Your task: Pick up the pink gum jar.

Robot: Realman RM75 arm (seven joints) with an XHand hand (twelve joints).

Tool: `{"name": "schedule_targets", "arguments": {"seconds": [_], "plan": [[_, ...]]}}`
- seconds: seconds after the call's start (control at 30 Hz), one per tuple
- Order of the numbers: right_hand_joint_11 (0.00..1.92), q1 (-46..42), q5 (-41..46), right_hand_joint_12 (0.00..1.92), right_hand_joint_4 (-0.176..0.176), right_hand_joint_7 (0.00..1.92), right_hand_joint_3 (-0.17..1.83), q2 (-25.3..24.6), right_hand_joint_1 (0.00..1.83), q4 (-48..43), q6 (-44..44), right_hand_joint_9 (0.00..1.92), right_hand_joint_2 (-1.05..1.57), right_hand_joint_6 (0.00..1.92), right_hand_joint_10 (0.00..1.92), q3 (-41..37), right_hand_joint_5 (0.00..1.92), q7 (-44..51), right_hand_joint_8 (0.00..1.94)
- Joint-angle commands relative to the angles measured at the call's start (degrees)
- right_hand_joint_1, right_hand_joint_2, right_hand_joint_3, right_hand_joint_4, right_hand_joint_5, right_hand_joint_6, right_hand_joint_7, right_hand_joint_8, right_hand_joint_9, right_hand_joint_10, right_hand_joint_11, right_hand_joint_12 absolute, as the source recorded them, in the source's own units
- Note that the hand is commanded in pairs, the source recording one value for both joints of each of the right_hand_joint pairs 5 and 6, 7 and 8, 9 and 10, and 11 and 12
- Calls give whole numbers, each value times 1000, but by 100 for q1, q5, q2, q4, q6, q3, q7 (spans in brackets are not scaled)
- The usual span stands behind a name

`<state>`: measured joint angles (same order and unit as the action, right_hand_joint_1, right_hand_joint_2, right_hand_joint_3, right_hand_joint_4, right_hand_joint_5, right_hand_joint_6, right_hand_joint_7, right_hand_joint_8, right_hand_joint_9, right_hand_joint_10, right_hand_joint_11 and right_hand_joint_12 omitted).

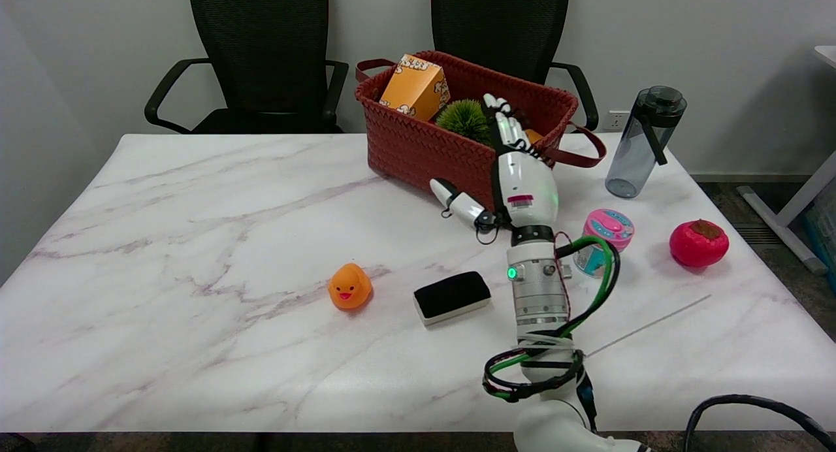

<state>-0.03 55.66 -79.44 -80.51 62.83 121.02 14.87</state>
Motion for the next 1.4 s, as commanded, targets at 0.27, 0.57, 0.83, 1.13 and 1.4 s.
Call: {"name": "schedule_targets", "arguments": {"seconds": [0.27, 0.57, 0.83, 1.13, 1.4], "plan": [[515, -175, 673, 515, 0, 121, 63, 124, 1003, -33, 2029, 258, 868, 133, 258, 466, 133, 874, 121], [511, -178, 913, 511, 0, 134, 73, 282, 1003, 29, 2565, 275, 868, 141, 275, 468, 141, 874, 134], [454, -177, 1305, 454, 0, 182, 119, 350, 1007, 29, 2781, 322, 825, 180, 322, 420, 180, 846, 182], [403, -169, 1708, 403, 0, 226, 57, 398, 963, 19, 2936, 293, 690, 110, 293, 256, 110, 818, 226], [340, -170, 2307, 340, 0, 117, -175, 532, 903, -7, 3100, 221, 673, 0, 221, 227, 0, 81, 117]]}}
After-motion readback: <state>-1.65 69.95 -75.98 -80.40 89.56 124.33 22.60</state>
